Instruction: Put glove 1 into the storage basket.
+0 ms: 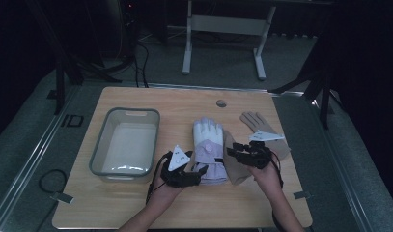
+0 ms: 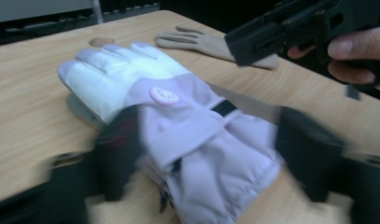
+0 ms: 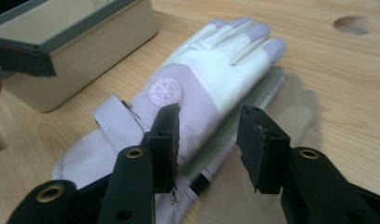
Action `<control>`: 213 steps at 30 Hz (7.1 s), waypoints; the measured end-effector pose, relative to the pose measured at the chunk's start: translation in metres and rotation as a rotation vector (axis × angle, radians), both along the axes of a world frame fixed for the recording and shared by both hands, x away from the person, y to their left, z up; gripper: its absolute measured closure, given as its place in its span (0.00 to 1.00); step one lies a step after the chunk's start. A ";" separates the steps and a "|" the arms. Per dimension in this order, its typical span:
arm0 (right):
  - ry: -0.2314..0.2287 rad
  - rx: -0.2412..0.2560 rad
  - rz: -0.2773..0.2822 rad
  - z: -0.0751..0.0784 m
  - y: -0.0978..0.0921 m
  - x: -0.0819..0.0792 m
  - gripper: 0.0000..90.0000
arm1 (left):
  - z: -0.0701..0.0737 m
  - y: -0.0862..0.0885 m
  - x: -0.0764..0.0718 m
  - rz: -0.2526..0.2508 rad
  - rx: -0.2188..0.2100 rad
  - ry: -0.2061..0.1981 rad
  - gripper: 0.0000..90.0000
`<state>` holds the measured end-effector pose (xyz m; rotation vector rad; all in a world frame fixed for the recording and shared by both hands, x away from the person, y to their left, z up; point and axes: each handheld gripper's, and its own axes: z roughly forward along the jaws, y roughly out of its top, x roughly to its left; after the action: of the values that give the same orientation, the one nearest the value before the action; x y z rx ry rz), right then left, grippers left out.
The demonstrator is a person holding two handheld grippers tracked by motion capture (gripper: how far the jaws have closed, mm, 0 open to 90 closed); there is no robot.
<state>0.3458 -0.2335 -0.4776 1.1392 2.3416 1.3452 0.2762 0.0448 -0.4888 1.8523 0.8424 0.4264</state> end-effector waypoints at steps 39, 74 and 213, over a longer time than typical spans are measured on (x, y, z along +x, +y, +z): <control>0.266 -0.154 -0.031 -0.055 0.046 0.031 0.87 | -0.057 -0.006 0.025 0.035 0.098 0.456 0.30; 0.141 -0.120 -0.042 -0.005 0.060 0.021 0.92 | -0.002 0.013 0.035 -0.121 0.139 0.412 0.82; 0.050 -0.183 0.262 0.032 0.215 0.046 0.22 | 0.043 0.136 0.006 0.080 0.149 0.264 0.57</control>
<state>0.3916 -0.0189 -0.4455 0.8474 2.6604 1.1573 0.2817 0.1807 -0.4458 2.0473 1.0904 0.3041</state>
